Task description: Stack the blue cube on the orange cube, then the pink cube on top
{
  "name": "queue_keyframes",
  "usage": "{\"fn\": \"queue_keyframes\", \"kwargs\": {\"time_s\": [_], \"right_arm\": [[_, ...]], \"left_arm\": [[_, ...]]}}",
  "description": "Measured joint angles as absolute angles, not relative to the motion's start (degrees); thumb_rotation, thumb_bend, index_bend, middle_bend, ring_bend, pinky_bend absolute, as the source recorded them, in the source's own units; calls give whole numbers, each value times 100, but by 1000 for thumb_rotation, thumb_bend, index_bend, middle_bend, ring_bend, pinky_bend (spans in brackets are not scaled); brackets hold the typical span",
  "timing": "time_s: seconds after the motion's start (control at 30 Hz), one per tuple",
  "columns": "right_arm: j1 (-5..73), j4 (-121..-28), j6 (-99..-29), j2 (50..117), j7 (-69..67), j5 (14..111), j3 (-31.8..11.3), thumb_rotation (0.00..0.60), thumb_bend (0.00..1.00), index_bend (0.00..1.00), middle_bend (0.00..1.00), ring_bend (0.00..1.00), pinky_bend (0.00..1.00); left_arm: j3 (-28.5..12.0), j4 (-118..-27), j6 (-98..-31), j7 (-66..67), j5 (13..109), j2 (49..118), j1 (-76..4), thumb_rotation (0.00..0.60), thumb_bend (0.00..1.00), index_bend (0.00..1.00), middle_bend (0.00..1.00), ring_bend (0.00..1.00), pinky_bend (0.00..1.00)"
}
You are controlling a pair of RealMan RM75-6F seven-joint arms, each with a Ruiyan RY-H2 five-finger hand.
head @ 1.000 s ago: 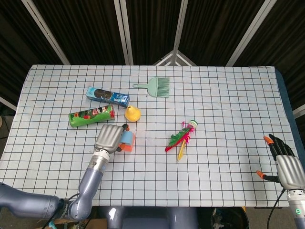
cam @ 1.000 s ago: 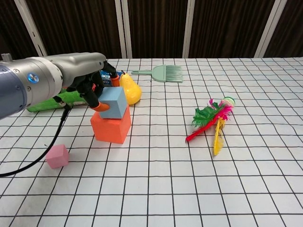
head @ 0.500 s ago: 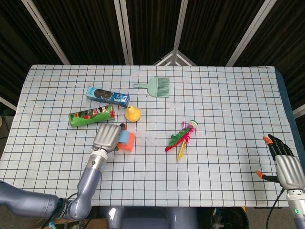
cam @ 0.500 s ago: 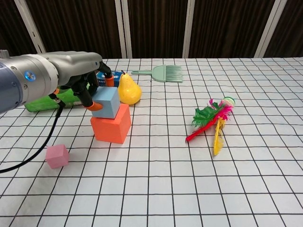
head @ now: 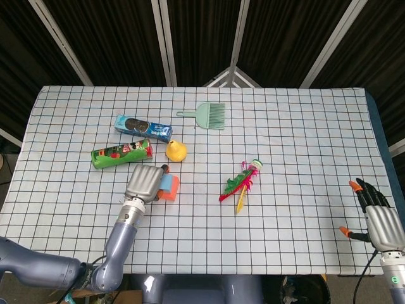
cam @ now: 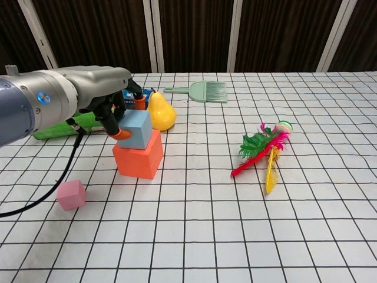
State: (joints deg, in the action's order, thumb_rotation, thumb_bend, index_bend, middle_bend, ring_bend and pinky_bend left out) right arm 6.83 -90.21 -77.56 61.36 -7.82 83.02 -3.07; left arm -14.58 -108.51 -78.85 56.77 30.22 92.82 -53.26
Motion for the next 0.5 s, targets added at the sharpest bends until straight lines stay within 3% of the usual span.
{"fn": "queue_keyframes", "kwargs": {"time_s": [0.5], "right_arm": [[686,-9028,-7742,6128,-789,8297,-305,600,69,25,23,35,137]], "left_arm": [[-1452,-10921,-7819,5701,2961,9190,-5426,600,378,354,753,713,816]]}}
